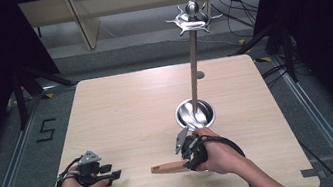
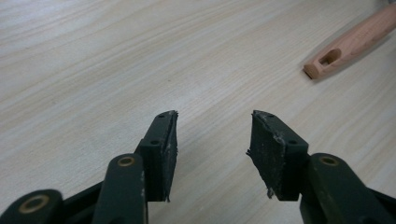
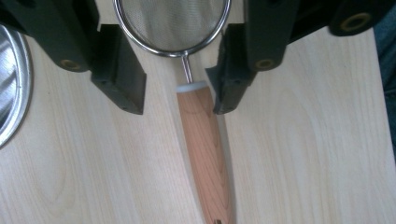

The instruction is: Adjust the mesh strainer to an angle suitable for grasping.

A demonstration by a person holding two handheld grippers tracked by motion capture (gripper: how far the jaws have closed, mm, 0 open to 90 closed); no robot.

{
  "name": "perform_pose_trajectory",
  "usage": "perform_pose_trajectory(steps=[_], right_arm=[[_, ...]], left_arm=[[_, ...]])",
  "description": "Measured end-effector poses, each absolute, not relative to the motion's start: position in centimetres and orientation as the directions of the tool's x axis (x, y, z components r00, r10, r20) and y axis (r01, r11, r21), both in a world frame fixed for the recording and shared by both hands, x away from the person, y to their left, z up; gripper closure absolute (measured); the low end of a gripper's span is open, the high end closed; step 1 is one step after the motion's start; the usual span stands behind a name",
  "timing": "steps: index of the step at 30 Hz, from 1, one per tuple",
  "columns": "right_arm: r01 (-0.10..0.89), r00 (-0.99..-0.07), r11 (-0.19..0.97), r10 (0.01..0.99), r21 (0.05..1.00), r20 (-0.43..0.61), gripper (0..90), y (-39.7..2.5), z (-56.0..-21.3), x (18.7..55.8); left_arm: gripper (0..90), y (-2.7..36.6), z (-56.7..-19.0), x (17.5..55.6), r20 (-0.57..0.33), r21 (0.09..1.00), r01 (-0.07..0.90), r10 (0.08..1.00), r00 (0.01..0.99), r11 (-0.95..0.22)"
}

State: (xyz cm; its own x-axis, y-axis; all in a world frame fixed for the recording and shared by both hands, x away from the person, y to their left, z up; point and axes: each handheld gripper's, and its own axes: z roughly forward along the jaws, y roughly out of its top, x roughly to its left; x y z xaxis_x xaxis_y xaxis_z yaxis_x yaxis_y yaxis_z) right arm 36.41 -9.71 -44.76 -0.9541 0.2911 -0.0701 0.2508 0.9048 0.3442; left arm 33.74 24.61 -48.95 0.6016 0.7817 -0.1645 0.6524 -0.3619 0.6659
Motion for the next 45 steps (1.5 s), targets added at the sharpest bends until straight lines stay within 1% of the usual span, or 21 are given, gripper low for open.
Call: perform_pose_trajectory(steps=[1, 2, 3, 4, 5, 7, 8, 11, 12, 13, 14, 21, 27, 31, 33, 34, 37, 38, 39, 42, 45], right_arm=[[0.231, -0.959, 0.907, 0.273, 0.352, -0.073, 60.3, -9.6, -44.8, 36.5], [0.231, -0.959, 0.907, 0.273, 0.352, -0.073, 60.3, -9.6, -44.8, 36.5], [0.272, -0.949, 0.897, 0.311, 0.349, -0.06, 70.2, -9.6, -44.7, 36.3], [0.272, -0.949, 0.897, 0.311, 0.349, -0.06, 70.2, -9.6, -44.7, 36.3], [0.246, -0.956, 0.895, 0.286, 0.372, -0.057, 74.7, -9.5, -44.8, 36.4], [0.234, -0.958, 0.889, 0.281, 0.394, -0.065, 83.9, -9.2, -44.8, 36.3], [0.24, -0.958, 0.883, 0.283, 0.404, -0.049, 90.0, -8.8, -44.9, 36.2], [0.231, -0.963, 0.881, 0.266, 0.413, -0.03, 90.0, -8.1, -45.2, 35.9], [0.27, -0.956, 0.88, 0.294, 0.391, -0.002, 90.0, -7.7, -45.3, 35.5], [0.22, -0.969, 0.897, 0.246, 0.383, -0.019, 90.0, -7.4, -45.5, 35.5], [0.185, -0.979, 0.903, 0.203, 0.387, -0.004, 90.0, -6.4, -45.9, 35.1], [0.151, -0.987, 0.93, 0.159, 0.334, 0.003, 90.0, -3.4, -46.7, 34.3], [0.171, -0.983, 0.939, 0.181, 0.299, -0.006, 90.0, -1.7, -47.5, 34.6], [0.19, -0.979, 0.935, 0.202, 0.299, -0.012, 90.0, -1.4, -48.0, 34.9], [0.23, -0.971, 0.925, 0.238, 0.304, 0.01, 90.0, -1.5, -48.3, 35.1], [0.146, -0.984, 0.934, 0.171, 0.325, -0.049, 90.0, -1.6, -48.4, 36.1], [0.166, -0.979, 0.924, 0.195, 0.344, -0.051, 90.0, -1.8, -48.4, 36.5], [0.094, -0.986, 0.921, 0.138, 0.379, -0.089, 90.0, -1.8, -48.6, 37.3], [0.216, -0.97, 0.901, 0.243, 0.376, -0.024, 90.0, -1.8, -48.5, 36.7], [0.285, -0.951, 0.882, 0.31, 0.375, -0.008, 90.0, -2.1, -48.5, 37.2], [0.325, -0.935, 0.865, 0.355, 0.383, -0.008, 90.0, -2.5, -48.6, 37.8]], left_arm=[[49.5, 24.6, -48.9, 33.8, -0.168, 0.665, 0.654, 0.781, 0.602, -0.361], [49.3, 24.6, -48.9, 33.8, -0.168, 0.665, 0.654, 0.781, 0.602, -0.361], [49.1, 24.7, -48.8, 33.8, -0.158, 0.659, 0.658, 0.787, 0.596, -0.365], [49.1, 24.7, -48.8, 33.8, -0.158, 0.659, 0.658, 0.787, 0.596, -0.365], [49.1, 24.8, -48.8, 33.8, -0.164, 0.661, 0.66, 0.789, 0.592, -0.357], [49.0, 24.8, -48.8, 33.8, -0.15, 0.653, 0.664, 0.798, 0.584, -0.364], [48.7, 24.8, -49.0, 33.9, -0.167, 0.651, 0.671, 0.795, 0.583, -0.355], [48.6, 24.8, -49.0, 34.0, -0.157, 0.649, 0.668, 0.794, 0.587, -0.365], [48.6, 24.7, -49.0, 34.1, -0.156, 0.652, 0.665, 0.794, 0.588, -0.364], [48.6, 24.7, -49.0, 34.1, -0.153, 0.645, 0.667, 0.792, 0.59, -0.372], [48.6, 24.7, -49.0, 34.1, -0.156, 0.646, 0.666, 0.79, 0.593, -0.373], [48.6, 24.7, -49.0, 34.2, -0.149, 0.648, 0.661, 0.788, 0.597, -0.378], [48.5, 24.7, -49.1, 34.1, -0.16, 0.654, 0.661, 0.787, 0.596, -0.368], [48.5, 24.6, -49.1, 34.2, -0.154, 0.653, 0.656, 0.782, 0.604, -0.378], [48.5, 24.6, -49.1, 34.2, -0.159, 0.652, 0.659, 0.781, 0.603, -0.376], [48.5, 24.6, -49.1, 34.2, -0.154, 0.652, 0.656, 0.781, 0.605, -0.38], [48.6, 24.7, -48.9, 34.2, -0.155, 0.652, 0.656, 0.781, 0.605, -0.379], [48.6, 24.7, -49.0, 34.2, -0.149, 0.652, 0.657, 0.785, 0.602, -0.38], [48.6, 24.7, -49.1, 34.2, -0.152, 0.655, 0.655, 0.784, 0.602, -0.376], [48.6, 24.6, -49.1, 34.2, -0.155, 0.656, 0.655, 0.782, 0.603, -0.376], [48.7, 24.7, -49.0, 34.1, -0.155, 0.656, 0.653, 0.778, 0.608, -0.379]])
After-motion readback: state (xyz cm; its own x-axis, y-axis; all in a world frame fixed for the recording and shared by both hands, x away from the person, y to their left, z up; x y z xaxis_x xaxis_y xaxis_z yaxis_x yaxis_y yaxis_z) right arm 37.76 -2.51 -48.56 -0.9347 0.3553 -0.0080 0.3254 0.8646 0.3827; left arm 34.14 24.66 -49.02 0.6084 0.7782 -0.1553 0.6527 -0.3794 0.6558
